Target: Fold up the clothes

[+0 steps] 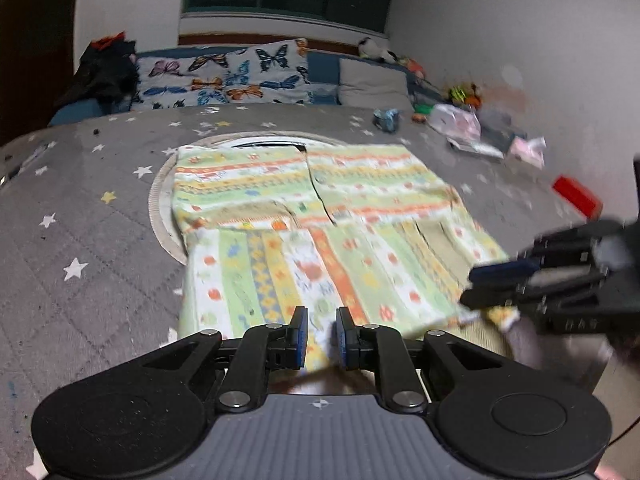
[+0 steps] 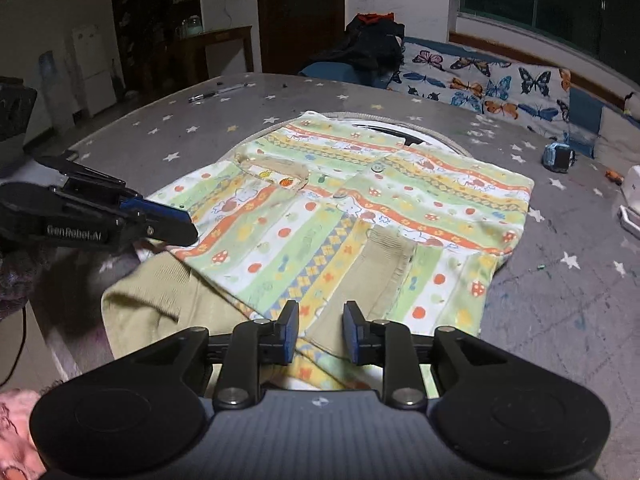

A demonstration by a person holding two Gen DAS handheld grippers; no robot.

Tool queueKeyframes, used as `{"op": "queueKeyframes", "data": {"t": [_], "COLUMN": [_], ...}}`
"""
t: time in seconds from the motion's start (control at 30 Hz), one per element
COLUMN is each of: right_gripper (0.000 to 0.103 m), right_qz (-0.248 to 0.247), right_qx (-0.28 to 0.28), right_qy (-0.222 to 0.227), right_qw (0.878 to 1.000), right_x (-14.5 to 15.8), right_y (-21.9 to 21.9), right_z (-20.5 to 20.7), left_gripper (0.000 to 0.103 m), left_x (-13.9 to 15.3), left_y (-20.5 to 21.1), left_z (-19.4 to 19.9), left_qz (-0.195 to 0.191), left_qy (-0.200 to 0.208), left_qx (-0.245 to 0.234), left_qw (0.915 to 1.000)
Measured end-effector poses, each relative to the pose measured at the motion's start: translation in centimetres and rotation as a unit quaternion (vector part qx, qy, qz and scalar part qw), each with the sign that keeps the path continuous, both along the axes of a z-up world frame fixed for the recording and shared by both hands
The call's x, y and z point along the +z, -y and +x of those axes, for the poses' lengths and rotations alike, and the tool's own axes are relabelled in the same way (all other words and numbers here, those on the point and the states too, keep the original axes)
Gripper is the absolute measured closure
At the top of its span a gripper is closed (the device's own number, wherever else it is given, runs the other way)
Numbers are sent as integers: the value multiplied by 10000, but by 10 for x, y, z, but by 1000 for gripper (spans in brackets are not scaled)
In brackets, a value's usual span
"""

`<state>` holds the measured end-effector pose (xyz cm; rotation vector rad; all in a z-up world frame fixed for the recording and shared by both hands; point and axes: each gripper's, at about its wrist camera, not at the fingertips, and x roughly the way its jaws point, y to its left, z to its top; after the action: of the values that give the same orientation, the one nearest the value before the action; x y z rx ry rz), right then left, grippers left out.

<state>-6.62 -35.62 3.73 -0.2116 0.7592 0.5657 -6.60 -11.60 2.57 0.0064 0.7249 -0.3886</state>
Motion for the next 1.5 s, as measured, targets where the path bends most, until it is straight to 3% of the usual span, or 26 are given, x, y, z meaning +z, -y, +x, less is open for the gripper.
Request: {"op": "queueKeyframes", "data": {"t": [0.3,0.5,0.6,0.67,0.73,0.8,1.0,1.17,1.27,1.33,1.43,1.5], "right_gripper": [79,79,79,79,78,78,68,57,54,52,52,48], "right_qz": [86,80,35,40,-13,-95,-422,-789,-911,-939,-1007,-1053], "right_qx": [-72,-113,-69,-37,2,44,176,401,532,597,749,823], "right_qy": [109,22,117,156,198,224,265,527,647,675,757,833], "right_qw": [9999,9999,9999,9999,9998,9997,9986,9947,9923,9915,9892,9875], "right_x": [4,-6,-2,3,8,11,9,7,4,1,-4,-6], "right_y": [3,2,1,3,6,8,14,12,9,7,2,1], "right_z": [-7,-3,-9,-12,-17,-23,-43,-60,-66,-67,-70,-71], "left_gripper": [86,86,84,82,68,56,54,54,58,78,92,93], "left_x": [16,-2,3,10,17,21,16,9,8,8,11,18], "left_y": [6,21,22,19,16,13,4,5,8,9,9,6], "left_z": [-8,-7,-11,-15,-20,-26,-30,-31,-30,-28,-25,-20], "left_qz": [-13,287,324,237,192,130,-385,-619,-781,-940,-1096,-1262], "left_qy": [242,97,109,63,7,-92,-923,-1320,-1465,-1594,-1672,-1636], "left_qx": [-46,-208,-177,-122,4,177,482,520,454,380,310,300], "left_qw": [9997,9993,9993,9996,9998,9997,9938,9879,9851,9820,9793,9780]}}
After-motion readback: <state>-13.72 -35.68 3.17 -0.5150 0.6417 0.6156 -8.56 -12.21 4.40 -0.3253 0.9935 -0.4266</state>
